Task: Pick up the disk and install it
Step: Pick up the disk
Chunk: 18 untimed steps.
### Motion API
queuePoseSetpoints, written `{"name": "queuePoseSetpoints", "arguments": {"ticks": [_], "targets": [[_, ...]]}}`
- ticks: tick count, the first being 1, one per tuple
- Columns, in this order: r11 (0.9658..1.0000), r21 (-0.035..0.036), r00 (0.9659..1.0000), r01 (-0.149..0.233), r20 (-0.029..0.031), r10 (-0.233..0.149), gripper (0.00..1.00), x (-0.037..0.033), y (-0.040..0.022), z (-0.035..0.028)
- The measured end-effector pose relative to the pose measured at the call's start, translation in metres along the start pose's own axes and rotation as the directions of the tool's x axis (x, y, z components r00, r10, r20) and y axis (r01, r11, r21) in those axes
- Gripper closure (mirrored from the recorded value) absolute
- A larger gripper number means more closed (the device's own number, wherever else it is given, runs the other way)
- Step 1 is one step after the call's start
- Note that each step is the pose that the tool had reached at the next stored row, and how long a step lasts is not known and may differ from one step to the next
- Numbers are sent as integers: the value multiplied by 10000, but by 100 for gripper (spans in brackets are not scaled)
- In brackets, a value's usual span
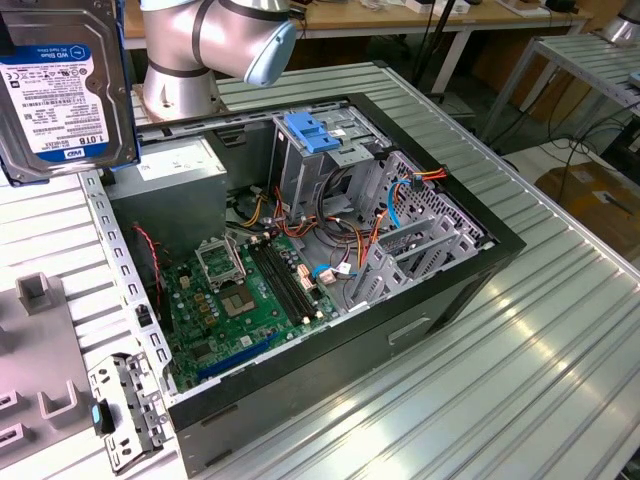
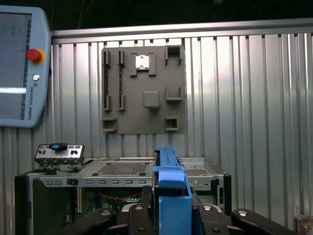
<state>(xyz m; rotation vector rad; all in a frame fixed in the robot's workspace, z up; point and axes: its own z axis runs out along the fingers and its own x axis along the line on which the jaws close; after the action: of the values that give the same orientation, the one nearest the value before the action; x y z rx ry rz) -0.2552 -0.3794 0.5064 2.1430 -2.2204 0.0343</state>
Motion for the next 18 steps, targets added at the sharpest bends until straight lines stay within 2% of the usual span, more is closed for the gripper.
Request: {"name": "queuePoseSetpoints", "arguments": {"ticks": [3,14,18], "targets": [[10000,-1,10000,1,-1,-1,63,0,-6,0],[10000,0,10000,0,0,0,63,1,-117,-3],[10000,-1,10000,1,-1,-1,63,-1,-175,-4]]}}
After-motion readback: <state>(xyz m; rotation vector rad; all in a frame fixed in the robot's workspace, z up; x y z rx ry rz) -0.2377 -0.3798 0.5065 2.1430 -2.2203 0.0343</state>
